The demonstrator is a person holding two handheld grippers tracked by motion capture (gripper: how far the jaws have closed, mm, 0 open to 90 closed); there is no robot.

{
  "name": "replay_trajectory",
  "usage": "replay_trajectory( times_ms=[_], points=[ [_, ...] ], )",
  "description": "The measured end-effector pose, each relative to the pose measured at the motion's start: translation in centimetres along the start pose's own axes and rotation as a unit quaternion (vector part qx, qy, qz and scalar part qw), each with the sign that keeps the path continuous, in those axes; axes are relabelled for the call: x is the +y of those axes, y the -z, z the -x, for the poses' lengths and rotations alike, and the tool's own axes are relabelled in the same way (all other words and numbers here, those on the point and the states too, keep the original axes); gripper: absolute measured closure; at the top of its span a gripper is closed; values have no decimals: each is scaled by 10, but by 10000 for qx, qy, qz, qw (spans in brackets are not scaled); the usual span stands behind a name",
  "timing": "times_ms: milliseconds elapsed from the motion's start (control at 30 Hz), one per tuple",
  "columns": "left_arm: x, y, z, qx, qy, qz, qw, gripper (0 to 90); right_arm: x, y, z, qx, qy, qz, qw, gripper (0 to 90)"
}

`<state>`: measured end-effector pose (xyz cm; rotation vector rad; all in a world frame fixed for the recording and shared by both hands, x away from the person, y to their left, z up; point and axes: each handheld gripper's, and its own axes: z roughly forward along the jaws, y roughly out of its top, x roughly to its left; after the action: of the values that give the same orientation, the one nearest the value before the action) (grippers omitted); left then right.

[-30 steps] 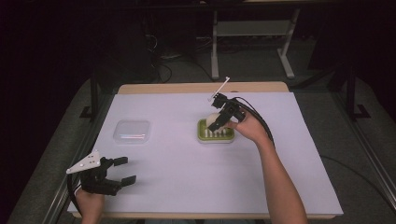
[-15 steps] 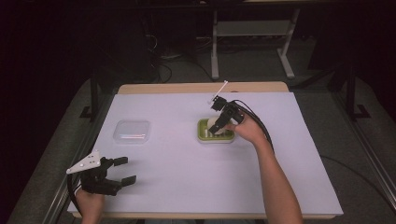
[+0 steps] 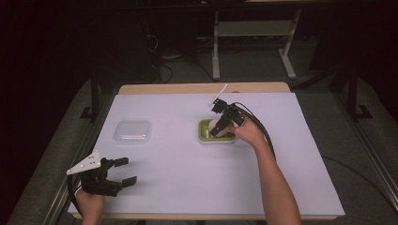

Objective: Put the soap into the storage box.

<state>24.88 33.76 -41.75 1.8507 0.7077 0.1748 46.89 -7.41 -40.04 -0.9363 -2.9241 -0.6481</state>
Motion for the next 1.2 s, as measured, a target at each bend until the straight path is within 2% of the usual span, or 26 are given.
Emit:
replay_trajectory(
  times_ms=[1200],
  points=[
    [0,0,0,2,-12,-11,10000,131,3,-4,-1,-36,-23,-47,10000,232]
  ],
)
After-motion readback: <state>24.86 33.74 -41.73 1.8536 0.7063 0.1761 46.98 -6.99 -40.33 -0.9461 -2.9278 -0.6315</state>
